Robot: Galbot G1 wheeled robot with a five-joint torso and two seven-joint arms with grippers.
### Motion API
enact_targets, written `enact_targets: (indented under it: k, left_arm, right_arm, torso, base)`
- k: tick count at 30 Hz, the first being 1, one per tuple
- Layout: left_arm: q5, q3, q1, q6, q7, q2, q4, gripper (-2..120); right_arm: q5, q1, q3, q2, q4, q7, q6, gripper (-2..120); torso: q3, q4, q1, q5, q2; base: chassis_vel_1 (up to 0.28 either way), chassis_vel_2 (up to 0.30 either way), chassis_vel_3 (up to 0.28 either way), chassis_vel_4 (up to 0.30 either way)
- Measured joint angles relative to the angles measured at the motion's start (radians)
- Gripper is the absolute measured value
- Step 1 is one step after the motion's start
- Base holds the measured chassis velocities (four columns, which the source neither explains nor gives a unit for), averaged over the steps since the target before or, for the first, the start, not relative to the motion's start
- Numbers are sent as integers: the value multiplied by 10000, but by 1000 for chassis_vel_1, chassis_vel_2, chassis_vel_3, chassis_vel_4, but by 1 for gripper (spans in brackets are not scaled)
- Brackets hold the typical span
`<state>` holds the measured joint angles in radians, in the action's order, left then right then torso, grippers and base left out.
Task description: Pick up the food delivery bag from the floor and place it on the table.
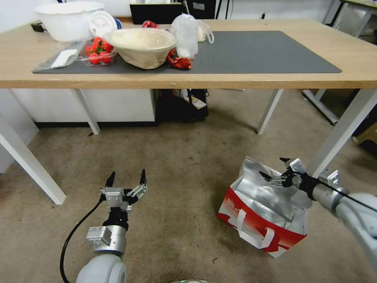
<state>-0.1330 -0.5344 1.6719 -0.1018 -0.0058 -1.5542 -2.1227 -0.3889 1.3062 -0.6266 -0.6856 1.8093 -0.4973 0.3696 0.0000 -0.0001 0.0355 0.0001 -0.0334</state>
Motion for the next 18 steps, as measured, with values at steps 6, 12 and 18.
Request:
enact_targets:
  k: [6, 12, 18]
  left_arm:
    - [73, 2, -21, -12, -6, -126, 8, 100]
    - [84, -12, -17, -29, -10, -142, 9, 100]
    - [90, -35, 24, -71, -28, -146, 7, 100]
  right_arm:
    - [-284, -1775, 1774, 717, -1542, -450, -1032, 100]
    - [-9, -2963, 3378, 825, -2423, -809, -1314, 100]
    - [388, -4461, 5051, 757, -3422, -1210, -1671, 100]
  torso:
    - [0, 1, 1, 0, -5]
    - [0, 2, 1, 0, -8]
    - [0, 0, 1, -2, -11]
  base:
    - [0, 0, 0, 0]
    - [0, 0, 0, 0]
    - [0, 0, 0, 0]
